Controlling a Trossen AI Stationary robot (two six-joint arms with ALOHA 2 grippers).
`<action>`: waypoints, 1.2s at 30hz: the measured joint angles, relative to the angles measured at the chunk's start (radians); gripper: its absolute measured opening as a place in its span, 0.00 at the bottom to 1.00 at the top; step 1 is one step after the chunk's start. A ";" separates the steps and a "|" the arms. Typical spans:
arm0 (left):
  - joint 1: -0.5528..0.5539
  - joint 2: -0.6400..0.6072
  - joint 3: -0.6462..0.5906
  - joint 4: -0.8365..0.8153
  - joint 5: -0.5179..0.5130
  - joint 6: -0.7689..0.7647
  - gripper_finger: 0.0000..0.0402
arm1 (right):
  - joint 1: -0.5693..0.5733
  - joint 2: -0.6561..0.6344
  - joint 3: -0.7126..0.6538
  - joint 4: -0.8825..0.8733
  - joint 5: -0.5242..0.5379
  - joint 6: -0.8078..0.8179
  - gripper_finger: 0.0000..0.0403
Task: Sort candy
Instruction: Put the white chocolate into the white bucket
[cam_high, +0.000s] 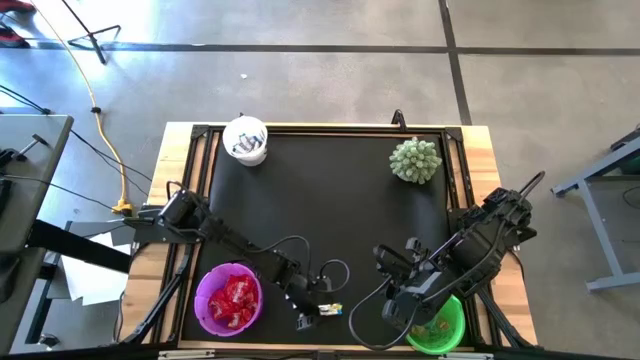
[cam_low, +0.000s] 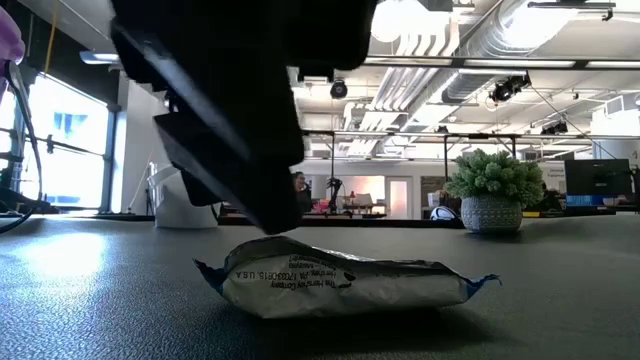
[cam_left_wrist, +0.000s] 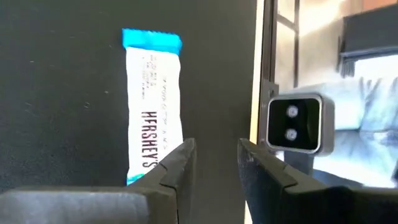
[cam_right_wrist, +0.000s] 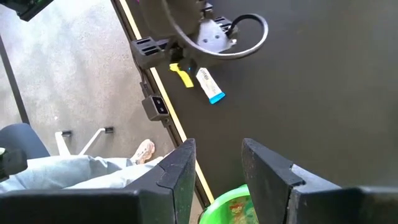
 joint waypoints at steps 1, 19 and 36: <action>-0.006 0.000 0.000 -0.001 -0.011 0.018 0.26 | 0.000 0.000 0.000 0.000 0.000 0.000 0.31; -0.035 0.004 0.000 0.006 -0.240 0.459 0.26 | -0.002 0.000 0.000 0.000 0.000 0.037 0.31; -0.021 0.004 0.000 0.037 -0.393 0.902 0.26 | -0.003 0.000 0.000 0.000 0.001 0.036 0.31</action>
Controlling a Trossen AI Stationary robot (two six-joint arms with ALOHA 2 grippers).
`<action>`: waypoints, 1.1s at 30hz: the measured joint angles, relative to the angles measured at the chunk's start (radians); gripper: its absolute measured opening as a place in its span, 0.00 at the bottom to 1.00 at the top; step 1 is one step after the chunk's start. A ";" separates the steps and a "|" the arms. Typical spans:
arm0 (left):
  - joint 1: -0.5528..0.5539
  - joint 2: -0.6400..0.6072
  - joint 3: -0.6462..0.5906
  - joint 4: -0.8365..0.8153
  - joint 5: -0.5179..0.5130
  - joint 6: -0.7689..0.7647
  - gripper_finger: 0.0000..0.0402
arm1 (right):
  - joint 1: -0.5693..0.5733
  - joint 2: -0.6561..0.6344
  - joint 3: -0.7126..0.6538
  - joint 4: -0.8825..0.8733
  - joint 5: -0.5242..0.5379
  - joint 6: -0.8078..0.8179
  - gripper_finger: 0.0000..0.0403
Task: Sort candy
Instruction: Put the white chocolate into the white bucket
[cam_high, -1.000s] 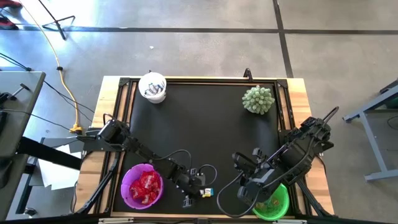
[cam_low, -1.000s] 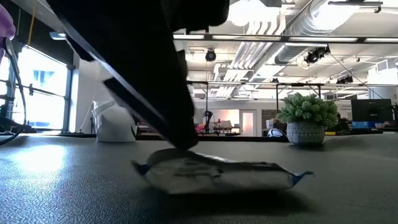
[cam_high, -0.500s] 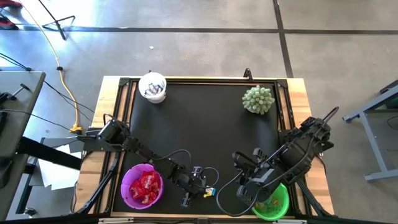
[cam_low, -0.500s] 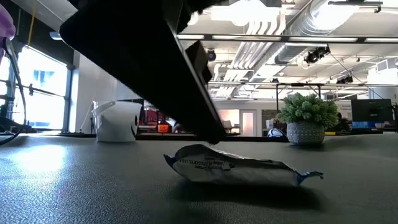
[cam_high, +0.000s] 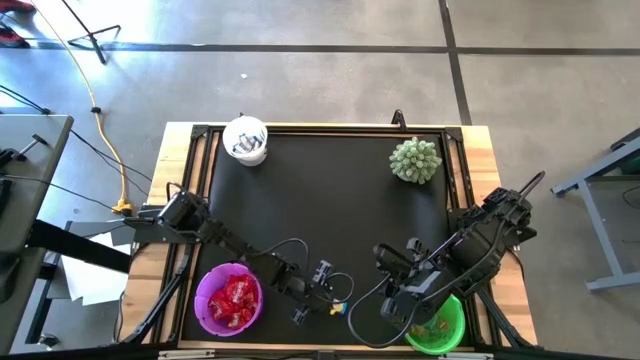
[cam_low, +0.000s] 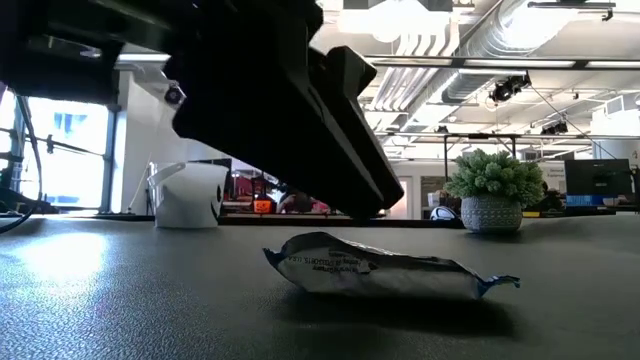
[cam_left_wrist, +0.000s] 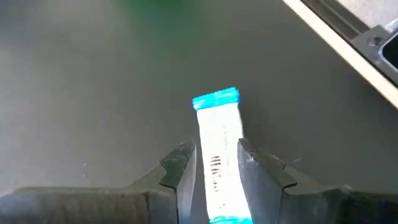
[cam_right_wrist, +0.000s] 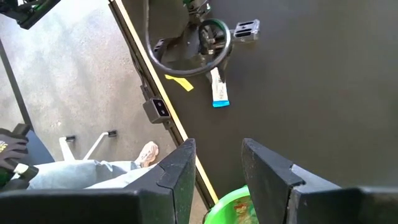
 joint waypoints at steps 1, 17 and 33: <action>0.003 0.000 0.000 -0.002 0.003 -0.001 0.26 | 0.000 0.000 0.000 0.000 0.000 0.000 0.31; 0.013 0.098 0.005 0.003 0.100 -0.167 0.26 | 0.000 0.000 0.000 0.000 0.000 -0.018 0.31; 0.011 0.033 -0.003 -0.057 -0.012 -0.235 0.04 | -0.005 0.000 0.000 0.000 0.006 -0.044 0.31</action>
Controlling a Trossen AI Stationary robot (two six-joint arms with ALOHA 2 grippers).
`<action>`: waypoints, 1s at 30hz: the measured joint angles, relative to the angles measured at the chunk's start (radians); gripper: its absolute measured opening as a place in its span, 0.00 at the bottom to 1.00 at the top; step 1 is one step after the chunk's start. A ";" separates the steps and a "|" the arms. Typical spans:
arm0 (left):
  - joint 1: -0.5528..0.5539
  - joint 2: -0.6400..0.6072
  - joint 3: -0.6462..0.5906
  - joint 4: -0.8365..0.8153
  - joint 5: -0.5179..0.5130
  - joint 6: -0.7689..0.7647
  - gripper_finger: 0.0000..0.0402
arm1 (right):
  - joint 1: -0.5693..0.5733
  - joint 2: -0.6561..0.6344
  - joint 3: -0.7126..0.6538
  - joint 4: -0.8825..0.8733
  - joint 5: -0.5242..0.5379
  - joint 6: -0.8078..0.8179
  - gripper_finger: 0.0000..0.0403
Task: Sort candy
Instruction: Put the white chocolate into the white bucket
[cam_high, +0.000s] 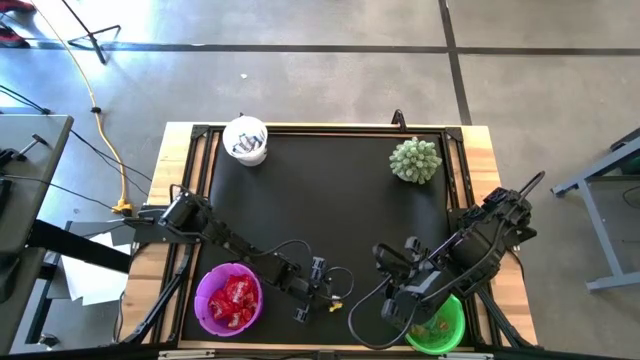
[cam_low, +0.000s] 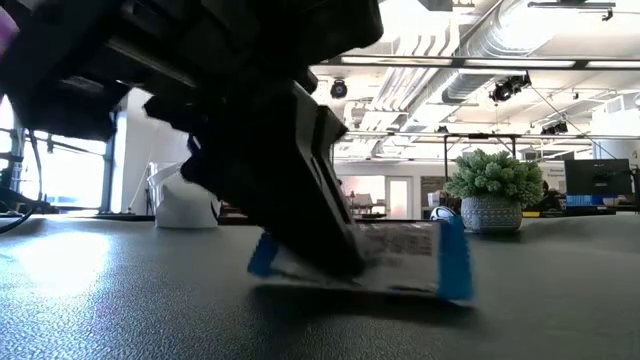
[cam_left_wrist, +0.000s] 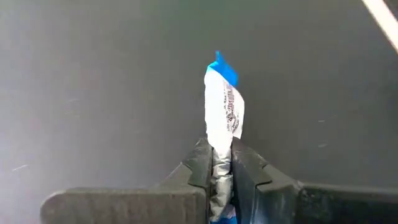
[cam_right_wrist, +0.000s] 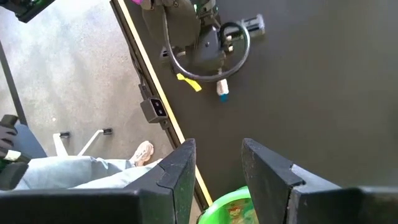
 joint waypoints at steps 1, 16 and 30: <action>0.001 -0.011 0.000 -0.018 -0.021 0.000 0.04 | -0.001 0.000 0.000 0.000 0.001 0.000 0.31; 0.065 -0.399 0.002 -0.378 -0.456 0.000 0.05 | -0.083 0.000 0.000 0.000 -0.001 -0.210 0.31; 0.232 -0.699 0.003 -0.519 -0.701 0.110 0.05 | -0.309 0.000 0.000 0.000 -0.003 -0.613 0.31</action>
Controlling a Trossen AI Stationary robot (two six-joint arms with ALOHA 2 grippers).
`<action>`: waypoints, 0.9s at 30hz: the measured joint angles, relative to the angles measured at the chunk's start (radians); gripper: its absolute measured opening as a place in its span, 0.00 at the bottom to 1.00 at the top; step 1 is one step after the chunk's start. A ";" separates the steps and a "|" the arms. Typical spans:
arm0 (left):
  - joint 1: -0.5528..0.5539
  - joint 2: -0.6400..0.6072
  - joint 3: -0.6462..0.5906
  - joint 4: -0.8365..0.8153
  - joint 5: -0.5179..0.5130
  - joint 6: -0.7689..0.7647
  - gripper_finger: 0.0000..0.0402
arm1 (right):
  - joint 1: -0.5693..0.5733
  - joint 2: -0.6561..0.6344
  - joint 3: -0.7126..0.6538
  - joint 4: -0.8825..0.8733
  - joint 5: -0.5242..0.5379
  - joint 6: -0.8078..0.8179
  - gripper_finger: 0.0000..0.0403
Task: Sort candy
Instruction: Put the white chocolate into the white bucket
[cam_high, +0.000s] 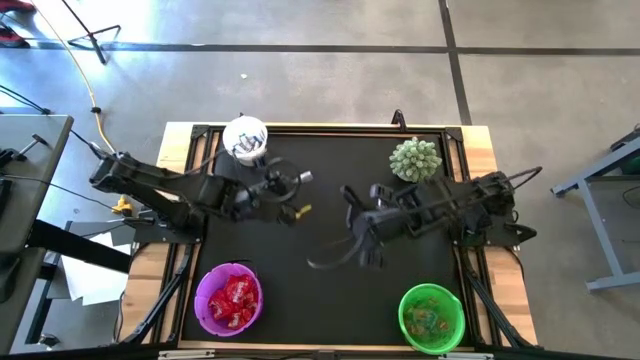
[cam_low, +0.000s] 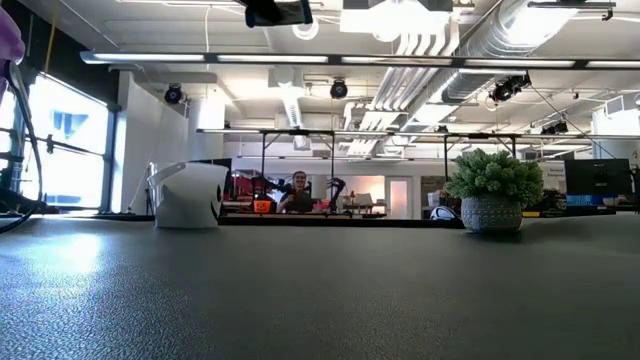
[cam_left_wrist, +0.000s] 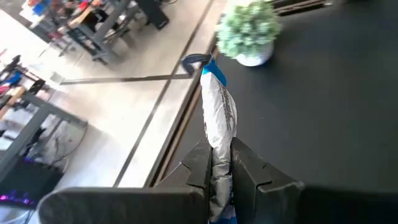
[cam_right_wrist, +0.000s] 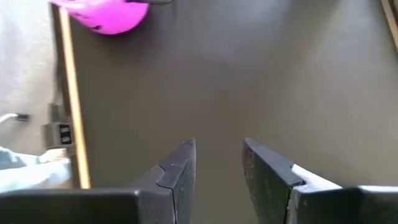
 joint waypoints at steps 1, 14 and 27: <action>0.016 -0.011 0.000 -0.001 0.000 0.005 0.05 | -0.019 0.000 0.000 0.000 0.000 -0.027 0.31; 0.164 -0.027 0.001 -0.089 0.001 0.006 0.05 | -0.210 -0.031 0.000 0.000 -0.035 -0.278 0.31; 0.368 -0.027 0.001 -0.235 -0.002 -0.113 0.05 | -0.355 -0.042 0.000 0.000 -0.038 -0.475 0.31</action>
